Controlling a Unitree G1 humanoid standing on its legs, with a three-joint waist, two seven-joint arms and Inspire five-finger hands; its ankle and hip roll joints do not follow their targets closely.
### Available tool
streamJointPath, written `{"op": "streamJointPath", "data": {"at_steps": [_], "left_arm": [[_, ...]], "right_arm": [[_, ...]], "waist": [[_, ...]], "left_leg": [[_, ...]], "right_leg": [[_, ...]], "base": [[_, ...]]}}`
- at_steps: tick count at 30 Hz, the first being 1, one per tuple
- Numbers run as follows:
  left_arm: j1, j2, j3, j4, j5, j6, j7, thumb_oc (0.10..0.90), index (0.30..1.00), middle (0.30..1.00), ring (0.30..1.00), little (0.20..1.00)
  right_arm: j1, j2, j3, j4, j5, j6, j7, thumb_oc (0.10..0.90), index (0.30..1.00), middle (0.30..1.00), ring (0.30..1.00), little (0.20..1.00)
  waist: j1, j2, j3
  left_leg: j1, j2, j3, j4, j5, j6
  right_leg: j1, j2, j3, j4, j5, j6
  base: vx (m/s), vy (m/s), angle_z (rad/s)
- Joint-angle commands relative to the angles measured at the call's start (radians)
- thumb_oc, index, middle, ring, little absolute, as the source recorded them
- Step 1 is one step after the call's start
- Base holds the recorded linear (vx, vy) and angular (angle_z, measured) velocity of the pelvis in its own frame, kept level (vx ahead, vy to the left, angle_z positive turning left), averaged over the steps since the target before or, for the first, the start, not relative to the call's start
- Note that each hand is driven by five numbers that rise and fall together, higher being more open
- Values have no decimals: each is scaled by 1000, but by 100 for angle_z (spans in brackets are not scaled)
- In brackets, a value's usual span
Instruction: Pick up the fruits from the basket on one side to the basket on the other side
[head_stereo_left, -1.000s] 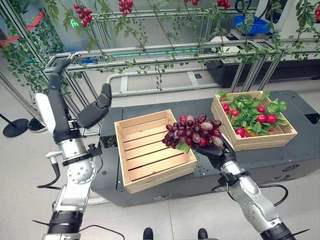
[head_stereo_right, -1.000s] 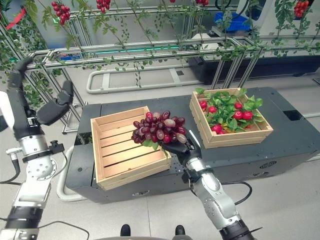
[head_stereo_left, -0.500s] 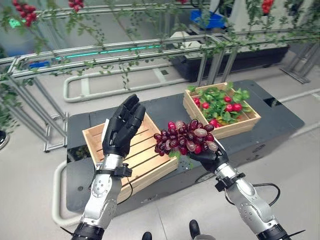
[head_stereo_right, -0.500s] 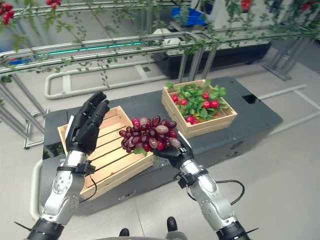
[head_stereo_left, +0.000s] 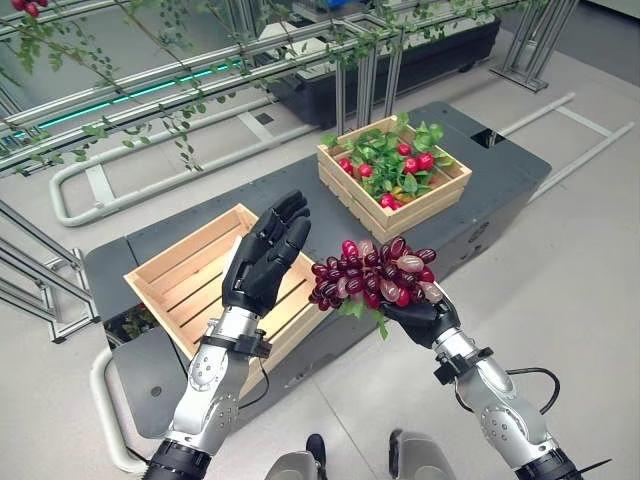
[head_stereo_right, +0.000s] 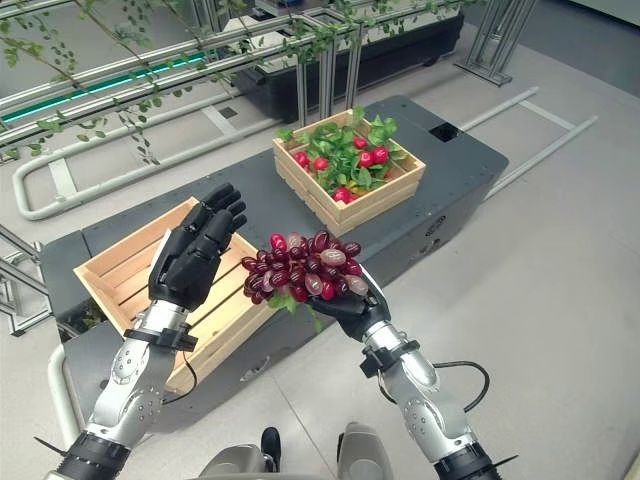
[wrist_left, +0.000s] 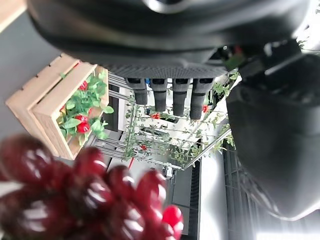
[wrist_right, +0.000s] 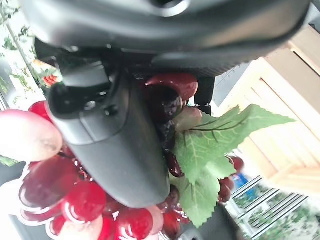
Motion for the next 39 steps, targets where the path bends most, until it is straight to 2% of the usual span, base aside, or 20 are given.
{"op": "streamJointPath", "data": {"at_steps": [1,3,6,8,11,15,20,22,24,25,28,29,31,36,39], "left_arm": [[-90,26,4,-116,-7,-58,-34,800,900,900,900,900],[-97,21,-4,-119,-5,-62,-24,800,900,900,900,900],[-100,0,-12,-119,-12,-68,-19,800,900,900,900,900],[-108,-18,-14,-119,-31,-64,-28,800,900,900,900,900],[-107,-32,-21,-115,-36,-57,-39,800,900,900,900,900],[-111,-47,-51,-98,-82,-82,-84,800,900,900,900,900],[-114,-57,-72,-92,-112,-94,-97,800,900,900,900,900],[-110,-60,-78,-104,-108,-102,-82,800,900,900,900,900],[-99,-63,-76,-118,-103,-110,-75,800,900,900,900,900],[-92,-62,-78,-128,-94,-107,-83,800,900,900,900,900],[-80,-52,-82,-145,-107,-103,-89,800,900,900,900,900],[-74,-44,-74,-146,-128,-102,-109,800,900,900,900,900],[-68,-48,-65,-152,-124,-102,-103,800,900,900,900,900],[-114,-56,-69,-123,-118,-76,-131,800,900,900,900,900],[-125,-48,-77,-114,-119,-77,-134,800,900,900,900,900]], "right_arm": [[-74,50,-28,-106,57,-160,116,400,300,300,300,300],[-65,58,-26,-109,42,-161,123,400,300,300,300,300],[-77,52,-32,-110,41,-148,120,400,300,300,300,300],[-98,41,-31,-120,29,-136,99,400,300,300,300,300],[-97,37,-36,-117,30,-129,87,400,300,300,300,300],[-70,16,-60,-128,18,-137,72,400,300,300,300,300],[-52,8,-72,-131,11,-145,62,400,300,300,300,300],[-42,2,-82,-128,26,-130,73,400,300,300,300,300],[-34,-4,-82,-130,29,-117,104,400,300,300,300,300],[-31,-3,-73,-129,28,-121,102,400,300,300,300,300],[-22,-2,-59,-124,33,-132,97,400,300,300,300,300],[-24,3,-50,-117,30,-136,93,400,300,300,300,300],[-33,6,-40,-114,33,-133,99,400,300,300,300,300],[-68,25,-29,-85,43,-162,74,400,300,300,300,300],[-62,37,-32,-85,48,-173,75,400,300,300,300,300]], "waist": [[3,-15,-113],[9,-25,-123],[5,-37,-132],[-8,-44,-136],[-21,-47,-140],[-59,-54,-143],[-83,-60,-138],[-88,-67,-139],[-80,-70,-138],[-75,-67,-143],[-67,-55,-147],[-53,-51,-151],[-39,-48,-155],[-46,-28,-160],[-54,-17,-157]], "left_leg": [[-20,-126,-140,-38,-43,68],[-25,-119,-136,-44,-36,53],[-30,-91,-104,-62,-23,22],[-20,-61,-89,-98,0,2],[-14,-38,-97,-128,24,-13],[-27,16,-89,-163,77,-43],[-40,39,-109,-138,84,-54],[-55,33,-168,-74,63,-53],[-61,-3,-258,-12,28,-39],[-61,-28,-314,-7,17,-29],[-45,-61,-381,-25,18,-14],[-41,-98,-463,-33,15,-7],[-35,-124,-514,-41,15,-3],[-3,-134,-469,-78,0,-1],[13,-147,-442,-115,-1,16]], "right_leg": [[117,-12,4,-132,115,37],[167,-8,-12,-237,92,39],[191,13,-1,-370,116,35],[199,43,23,-441,142,15],[197,75,42,-454,145,-5],[197,126,72,-479,152,-35],[190,148,110,-482,161,-50],[179,152,143,-471,166,-56],[170,155,191,-449,166,-60],[156,161,219,-426,158,-61],[141,178,256,-388,142,-63],[133,188,283,-381,136,-61],[131,187,304,-386,140,-54],[120,154,307,-371,138,-19],[99,130,304,-357,148,6]], "base": [[-59,-289,-64],[-63,-288,-77],[-68,-315,-84],[-68,-378,-61],[-21,-274,-22],[-53,-281,-5],[-48,-161,-6],[-11,-74,-34],[25,26,-78],[33,97,-105],[45,147,-88],[50,213,-82],[15,225,-117],[-2,359,-105],[-64,364,-13]]}}
